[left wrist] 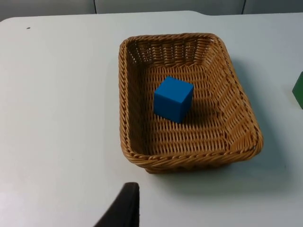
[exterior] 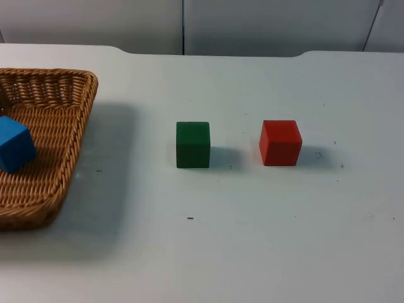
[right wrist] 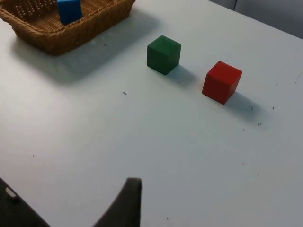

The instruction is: Pick up the basket with the left hand and place the blue cube into the basket with the right hand.

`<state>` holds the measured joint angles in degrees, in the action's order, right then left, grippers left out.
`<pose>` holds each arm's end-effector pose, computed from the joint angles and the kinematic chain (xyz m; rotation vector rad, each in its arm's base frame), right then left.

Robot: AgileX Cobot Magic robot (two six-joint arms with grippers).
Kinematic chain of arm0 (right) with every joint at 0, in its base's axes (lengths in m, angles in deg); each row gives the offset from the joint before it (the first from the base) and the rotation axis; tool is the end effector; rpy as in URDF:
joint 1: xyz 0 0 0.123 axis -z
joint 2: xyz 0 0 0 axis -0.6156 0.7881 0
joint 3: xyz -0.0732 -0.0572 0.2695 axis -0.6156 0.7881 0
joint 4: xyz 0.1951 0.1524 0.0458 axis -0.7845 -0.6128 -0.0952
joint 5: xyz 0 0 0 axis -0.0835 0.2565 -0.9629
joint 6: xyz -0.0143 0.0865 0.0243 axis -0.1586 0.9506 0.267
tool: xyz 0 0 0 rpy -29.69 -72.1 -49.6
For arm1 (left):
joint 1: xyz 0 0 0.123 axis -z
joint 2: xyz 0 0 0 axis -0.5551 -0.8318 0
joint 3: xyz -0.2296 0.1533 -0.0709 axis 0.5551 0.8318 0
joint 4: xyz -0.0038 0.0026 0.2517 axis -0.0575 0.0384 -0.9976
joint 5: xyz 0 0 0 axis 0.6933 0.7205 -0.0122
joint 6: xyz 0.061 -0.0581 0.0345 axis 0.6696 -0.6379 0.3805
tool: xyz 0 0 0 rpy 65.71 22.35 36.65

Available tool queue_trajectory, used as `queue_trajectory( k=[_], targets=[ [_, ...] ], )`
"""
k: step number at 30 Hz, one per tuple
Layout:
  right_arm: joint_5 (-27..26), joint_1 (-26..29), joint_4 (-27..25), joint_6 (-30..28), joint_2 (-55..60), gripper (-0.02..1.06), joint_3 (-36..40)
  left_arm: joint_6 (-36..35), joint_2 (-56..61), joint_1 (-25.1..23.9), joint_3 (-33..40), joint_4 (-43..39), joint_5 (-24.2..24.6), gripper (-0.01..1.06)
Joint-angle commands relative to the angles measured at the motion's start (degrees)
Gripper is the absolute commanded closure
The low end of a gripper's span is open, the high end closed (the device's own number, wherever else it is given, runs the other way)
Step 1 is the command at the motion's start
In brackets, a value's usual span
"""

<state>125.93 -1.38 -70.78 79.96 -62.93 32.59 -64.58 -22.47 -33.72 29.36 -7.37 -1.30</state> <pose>-0.0054 -0.0129 0.2834 -0.7506 1.9484 0.2902 -0.0071 -0.0039 0.2791 0.0376 2.0623 -0.0390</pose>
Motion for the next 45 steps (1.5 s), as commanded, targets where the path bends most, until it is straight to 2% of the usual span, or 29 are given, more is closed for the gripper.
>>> queue_trajectory(
  k=[1,5,9,19,24,45],
  targets=[
    [-0.3,0.1,-0.7,0.3,-0.3,0.07,0.2,-0.4,0.3,0.0,0.2,0.4,-0.7,0.0],
    [-2.8,0.1,-1.3,1.9,-0.3,0.07,1.9,-0.4,0.3,0.0,0.2,0.4,-0.7,0.0],
    [-3.1,0.1,1.7,6.8,-0.3,0.07,2.0,-0.4,0.3,0.0,0.2,0.4,-0.7,0.0],
    [-3.1,0.1,1.2,5.8,-0.3,0.07,2.0,-0.4,0.3,0.0,0.2,0.4,-0.7,0.0],
    [-3.1,0.1,0.4,4.7,-0.3,-0.01,2.0,-0.4,0.3,0.0,0.2,0.4,-0.7,0.0],
    [-3.1,0.1,0.4,4.7,-0.3,-0.01,2.0,-0.4,0.3,0.0,0.2,0.4,-0.7,0.0]
  ],
)
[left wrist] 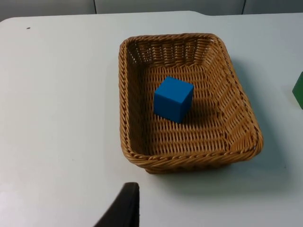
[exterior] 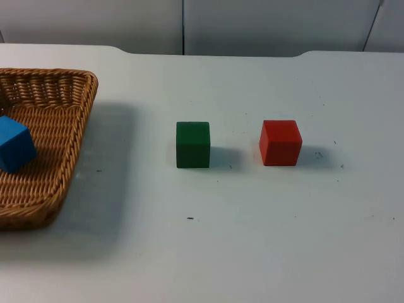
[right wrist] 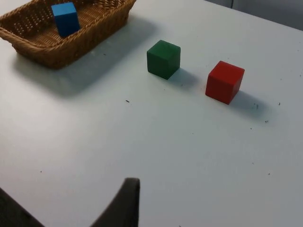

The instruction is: Pick up the basket with the left hand and place the blue cube into the basket with the right hand.

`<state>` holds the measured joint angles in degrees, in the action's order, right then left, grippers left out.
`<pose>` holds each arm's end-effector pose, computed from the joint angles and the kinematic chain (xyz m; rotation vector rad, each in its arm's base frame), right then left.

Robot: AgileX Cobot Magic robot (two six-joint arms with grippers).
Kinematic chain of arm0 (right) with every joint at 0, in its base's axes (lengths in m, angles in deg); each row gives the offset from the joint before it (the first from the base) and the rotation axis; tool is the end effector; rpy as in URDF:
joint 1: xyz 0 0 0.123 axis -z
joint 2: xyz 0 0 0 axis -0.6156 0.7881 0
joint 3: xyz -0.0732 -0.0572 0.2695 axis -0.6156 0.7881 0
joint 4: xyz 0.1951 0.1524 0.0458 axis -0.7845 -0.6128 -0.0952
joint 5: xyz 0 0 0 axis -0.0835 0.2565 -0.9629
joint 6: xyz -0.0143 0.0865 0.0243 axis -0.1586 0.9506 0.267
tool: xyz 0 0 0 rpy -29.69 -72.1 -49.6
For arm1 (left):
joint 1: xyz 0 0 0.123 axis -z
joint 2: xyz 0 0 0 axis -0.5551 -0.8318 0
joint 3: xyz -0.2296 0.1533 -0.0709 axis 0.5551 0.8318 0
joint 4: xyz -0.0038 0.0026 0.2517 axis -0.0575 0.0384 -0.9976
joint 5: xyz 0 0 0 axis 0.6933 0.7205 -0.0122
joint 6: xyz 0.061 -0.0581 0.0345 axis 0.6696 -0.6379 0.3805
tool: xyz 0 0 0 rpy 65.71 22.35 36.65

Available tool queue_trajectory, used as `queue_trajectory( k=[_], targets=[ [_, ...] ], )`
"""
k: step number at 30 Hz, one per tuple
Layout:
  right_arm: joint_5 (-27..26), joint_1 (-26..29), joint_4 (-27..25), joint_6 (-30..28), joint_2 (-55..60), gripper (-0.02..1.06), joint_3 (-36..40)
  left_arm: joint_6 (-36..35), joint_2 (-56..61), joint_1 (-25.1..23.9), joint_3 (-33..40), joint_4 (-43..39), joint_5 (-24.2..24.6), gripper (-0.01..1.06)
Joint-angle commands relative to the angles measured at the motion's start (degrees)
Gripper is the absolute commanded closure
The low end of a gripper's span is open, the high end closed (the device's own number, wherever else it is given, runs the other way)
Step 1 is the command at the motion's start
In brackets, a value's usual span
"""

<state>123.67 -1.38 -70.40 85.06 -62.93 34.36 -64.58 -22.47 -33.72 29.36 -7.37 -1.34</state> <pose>-0.0010 -0.0098 0.2782 -0.6645 1.9748 0.3387 -0.0071 -0.0039 0.2791 0.0376 2.0616 -0.0389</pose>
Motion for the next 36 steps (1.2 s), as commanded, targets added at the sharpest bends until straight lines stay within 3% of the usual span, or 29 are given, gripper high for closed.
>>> queue_trajectory(
  k=[1,9,13,18,19,27,36],
  targets=[
    [-0.9,0.1,0.0,-0.4,-0.3,-0.01,0.3,-0.4,0.3,0.0,0.2,0.4,-0.7,0.0],
    [-0.9,1.3,0.0,-0.4,-0.3,-0.01,0.3,-0.4,0.3,0.0,0.2,0.4,-0.7,0.0],
    [-0.9,6.3,0.0,-0.4,-0.3,-0.01,0.3,-0.4,0.3,0.0,0.2,0.4,-0.7,0.0],
    [-0.9,18.7,0.0,-0.4,-0.3,-0.01,0.3,-0.4,0.3,0.0,0.2,0.4,-0.7,0.0],
    [-0.9,18.7,0.0,-0.4,-0.3,-0.01,0.3,-0.4,0.3,0.0,0.2,0.4,-0.7,0.0],
    [-0.9,33.7,0.0,-0.4,-0.3,0.0,0.3,-0.4,0.3,0.0,0.2,0.4,-0.7,0.0],
    [-0.9,40.6,0.0,-0.4,-0.3,0.0,0.3,-0.4,0.3,0.0,0.2,0.4,-0.7,0.0]
  ],
)
